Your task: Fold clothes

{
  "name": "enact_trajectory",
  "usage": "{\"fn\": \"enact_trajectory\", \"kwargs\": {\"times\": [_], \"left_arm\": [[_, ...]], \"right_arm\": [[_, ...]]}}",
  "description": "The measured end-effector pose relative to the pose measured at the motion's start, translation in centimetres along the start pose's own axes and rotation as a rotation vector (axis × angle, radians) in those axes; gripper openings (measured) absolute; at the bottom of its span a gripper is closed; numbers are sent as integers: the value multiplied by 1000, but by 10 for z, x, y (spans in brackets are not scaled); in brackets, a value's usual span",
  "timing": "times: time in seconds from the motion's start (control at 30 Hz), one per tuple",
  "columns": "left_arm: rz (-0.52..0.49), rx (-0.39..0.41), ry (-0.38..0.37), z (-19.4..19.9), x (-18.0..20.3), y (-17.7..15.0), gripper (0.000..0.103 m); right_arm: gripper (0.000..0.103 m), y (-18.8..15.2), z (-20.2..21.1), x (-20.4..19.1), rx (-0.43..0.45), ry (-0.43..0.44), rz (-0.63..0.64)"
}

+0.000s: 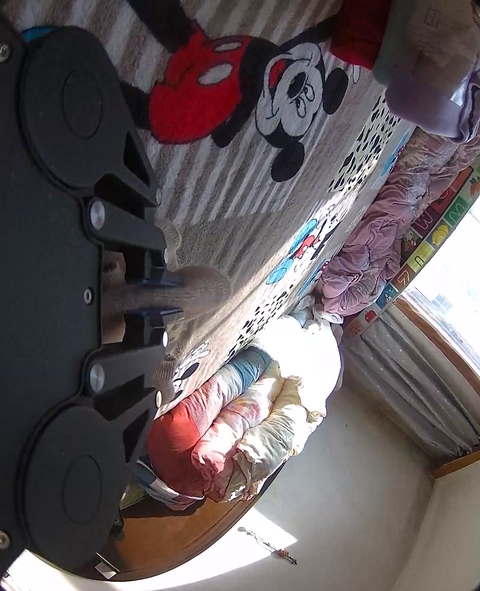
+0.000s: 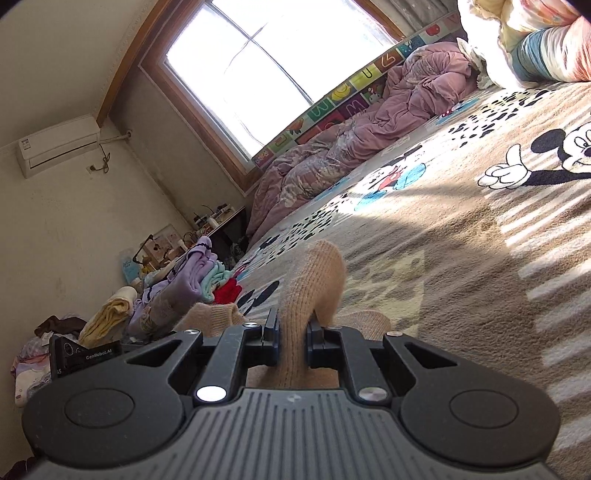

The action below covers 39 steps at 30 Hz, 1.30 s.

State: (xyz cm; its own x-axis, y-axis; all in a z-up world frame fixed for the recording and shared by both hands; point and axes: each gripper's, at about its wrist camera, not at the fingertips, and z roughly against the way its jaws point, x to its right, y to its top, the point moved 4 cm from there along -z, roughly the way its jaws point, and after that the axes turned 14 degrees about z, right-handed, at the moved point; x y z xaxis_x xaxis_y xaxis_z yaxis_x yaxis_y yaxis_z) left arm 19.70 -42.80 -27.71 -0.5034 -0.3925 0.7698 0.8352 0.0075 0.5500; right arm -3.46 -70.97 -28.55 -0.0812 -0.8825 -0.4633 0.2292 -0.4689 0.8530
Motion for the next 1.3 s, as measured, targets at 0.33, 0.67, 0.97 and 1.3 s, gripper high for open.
{"fn": "enact_trajectory", "kwargs": {"times": [0.33, 0.67, 0.97, 1.3], "left_arm": [[-319, 73, 49, 45, 66, -10, 27], [-514, -176, 204, 7, 34, -78, 51], [-509, -52, 126, 29, 56, -56, 48], [-550, -155, 190, -15, 39, -61, 53]], "right_arm": [[34, 23, 51, -25, 73, -145, 255], [34, -49, 20, -120, -269, -43, 650], [31, -29, 39, -125, -155, -71, 592], [39, -24, 1, -68, -259, -230, 513]]}}
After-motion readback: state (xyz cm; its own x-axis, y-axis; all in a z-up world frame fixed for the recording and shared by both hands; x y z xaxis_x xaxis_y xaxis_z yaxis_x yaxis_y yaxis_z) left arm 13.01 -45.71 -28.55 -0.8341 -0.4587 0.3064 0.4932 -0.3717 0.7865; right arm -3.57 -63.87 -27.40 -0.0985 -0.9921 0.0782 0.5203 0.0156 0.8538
